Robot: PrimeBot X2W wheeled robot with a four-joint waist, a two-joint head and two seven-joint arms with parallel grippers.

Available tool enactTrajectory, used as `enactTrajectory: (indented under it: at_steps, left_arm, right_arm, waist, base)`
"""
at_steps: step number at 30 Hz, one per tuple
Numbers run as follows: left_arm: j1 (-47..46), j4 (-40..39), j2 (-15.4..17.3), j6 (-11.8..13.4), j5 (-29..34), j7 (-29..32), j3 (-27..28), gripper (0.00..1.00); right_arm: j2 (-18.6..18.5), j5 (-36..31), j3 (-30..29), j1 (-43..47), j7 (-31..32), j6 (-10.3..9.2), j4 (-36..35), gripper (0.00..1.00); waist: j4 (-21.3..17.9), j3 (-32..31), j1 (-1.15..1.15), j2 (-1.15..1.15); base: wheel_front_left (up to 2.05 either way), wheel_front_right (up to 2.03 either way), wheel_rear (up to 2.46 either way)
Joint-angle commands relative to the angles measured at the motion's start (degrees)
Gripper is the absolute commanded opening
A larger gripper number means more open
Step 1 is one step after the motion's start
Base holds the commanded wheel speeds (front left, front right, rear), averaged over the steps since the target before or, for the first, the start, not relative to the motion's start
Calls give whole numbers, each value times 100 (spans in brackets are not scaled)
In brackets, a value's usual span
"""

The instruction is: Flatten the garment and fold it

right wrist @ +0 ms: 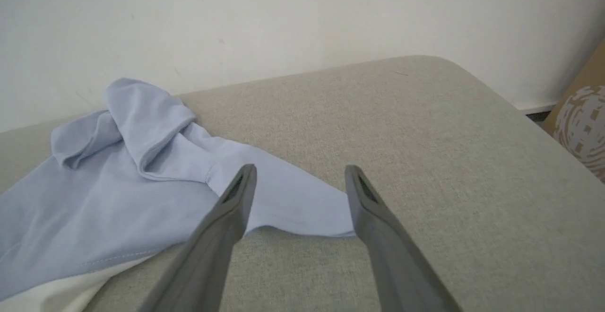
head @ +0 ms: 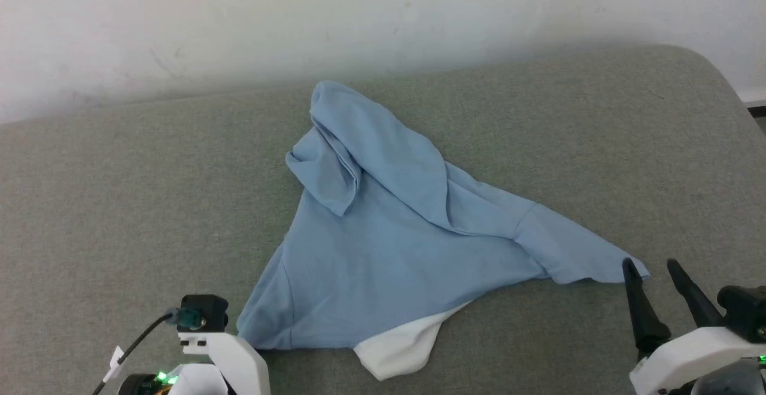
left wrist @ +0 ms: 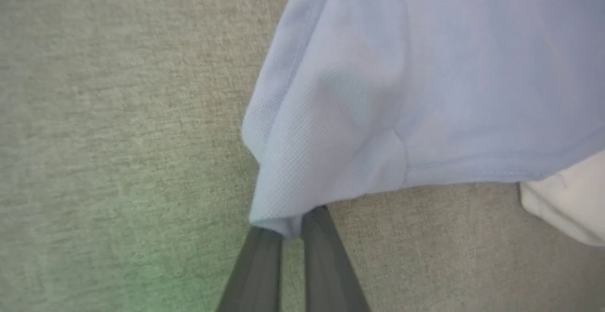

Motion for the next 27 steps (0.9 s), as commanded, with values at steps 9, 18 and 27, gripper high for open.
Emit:
enactTrajectory:
  at_steps: [9,18,27]
  left_arm:
    - [72,-467,-240,121,19,-725,181,0]
    - [-42,-1220,-245,210,150,-936,190,0]
    - [-3,-1245,-266,208,75,-1052,222,0]
  right_arm:
    - [-448,316,-416,-761,1500,-4,1236,100]
    - [-1117,895,14,-1792,2478,-4,2685,100]
    - [-1310,1677,646,-1931,3853,-4,3590,0]
  waist:
    - [217,56,0,0]
    - [450,324,0,0]
    - [451,320,0,0]
  base:
    - [0,0,0]
    - [0,0,0]
    - [0,0,0]
